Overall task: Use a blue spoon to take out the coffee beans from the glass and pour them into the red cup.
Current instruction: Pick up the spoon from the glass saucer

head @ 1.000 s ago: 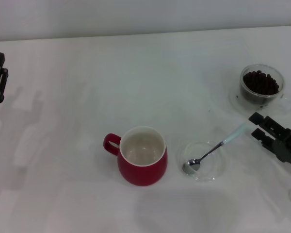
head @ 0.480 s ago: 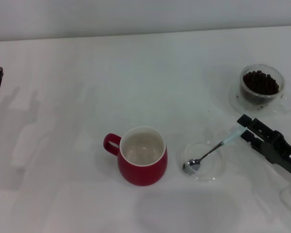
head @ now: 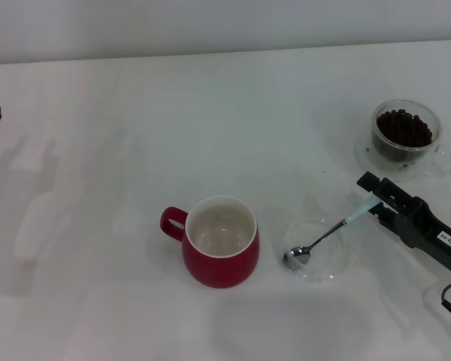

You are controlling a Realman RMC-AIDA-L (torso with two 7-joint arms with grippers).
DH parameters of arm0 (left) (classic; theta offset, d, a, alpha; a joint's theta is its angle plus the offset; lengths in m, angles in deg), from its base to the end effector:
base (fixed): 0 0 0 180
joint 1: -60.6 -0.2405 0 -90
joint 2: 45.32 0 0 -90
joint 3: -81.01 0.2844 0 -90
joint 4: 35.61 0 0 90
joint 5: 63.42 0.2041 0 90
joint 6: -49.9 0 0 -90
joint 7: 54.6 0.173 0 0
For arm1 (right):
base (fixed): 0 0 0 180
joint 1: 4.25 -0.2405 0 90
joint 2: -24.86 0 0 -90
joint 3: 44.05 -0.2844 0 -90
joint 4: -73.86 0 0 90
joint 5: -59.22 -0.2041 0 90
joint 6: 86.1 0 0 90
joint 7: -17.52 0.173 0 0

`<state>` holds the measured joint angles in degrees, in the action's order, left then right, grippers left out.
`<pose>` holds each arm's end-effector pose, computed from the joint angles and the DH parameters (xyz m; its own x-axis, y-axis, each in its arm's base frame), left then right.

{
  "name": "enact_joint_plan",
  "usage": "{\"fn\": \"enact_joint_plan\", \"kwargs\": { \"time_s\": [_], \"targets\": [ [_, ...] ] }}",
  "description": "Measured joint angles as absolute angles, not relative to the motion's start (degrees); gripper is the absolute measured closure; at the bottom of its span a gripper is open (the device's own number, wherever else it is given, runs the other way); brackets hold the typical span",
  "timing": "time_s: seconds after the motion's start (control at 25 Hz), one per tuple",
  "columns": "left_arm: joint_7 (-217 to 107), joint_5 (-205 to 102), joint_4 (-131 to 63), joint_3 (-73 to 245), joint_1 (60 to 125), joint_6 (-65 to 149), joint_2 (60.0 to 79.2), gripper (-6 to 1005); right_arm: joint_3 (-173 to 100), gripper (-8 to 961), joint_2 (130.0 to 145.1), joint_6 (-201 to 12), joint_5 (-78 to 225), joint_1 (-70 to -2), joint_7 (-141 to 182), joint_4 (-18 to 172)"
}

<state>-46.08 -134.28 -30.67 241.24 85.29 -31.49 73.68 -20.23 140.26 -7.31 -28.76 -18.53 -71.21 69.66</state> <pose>-0.3227 0.3439 -0.0206 0.8669 -0.2654 0.4219 0.3835 -0.1854 -0.9047 0.3828 0.2478 -0.0642 -0.3501 -0.5330 -0.7703 -0.9075 -0.0106 0.4199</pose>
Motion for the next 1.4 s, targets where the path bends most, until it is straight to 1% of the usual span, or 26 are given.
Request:
{"fn": "enact_joint_plan", "kwargs": {
  "time_s": [0.4,0.6,1.04,1.28,1.4],
  "targets": [
    [-46.18,-134.13,-31.08,241.15,85.63,-31.49,73.38,492,-20.23,123,140.26,-6.69,-28.75,-18.58,-71.15,69.46],
    [-46.4,-134.0,-31.51,241.15,85.77,-31.48,73.33,492,-20.11,292,140.26,-6.56,-28.72,-18.56,-70.9,69.46],
    [-46.43,-134.1,-31.48,241.15,86.0,-31.08,73.33,492,-19.63,334,140.26,-6.47,-28.03,-18.92,-70.68,69.44],
    [-46.43,-134.15,-31.48,241.15,86.0,-30.98,73.33,491,-19.57,335,140.26,-6.5,-27.83,-19.02,-70.94,69.38],
    [-46.43,-134.21,-31.47,241.15,86.0,-30.96,73.33,491,-19.53,421,140.26,-6.92,-27.45,-19.07,-71.08,69.37]
  ]
}}
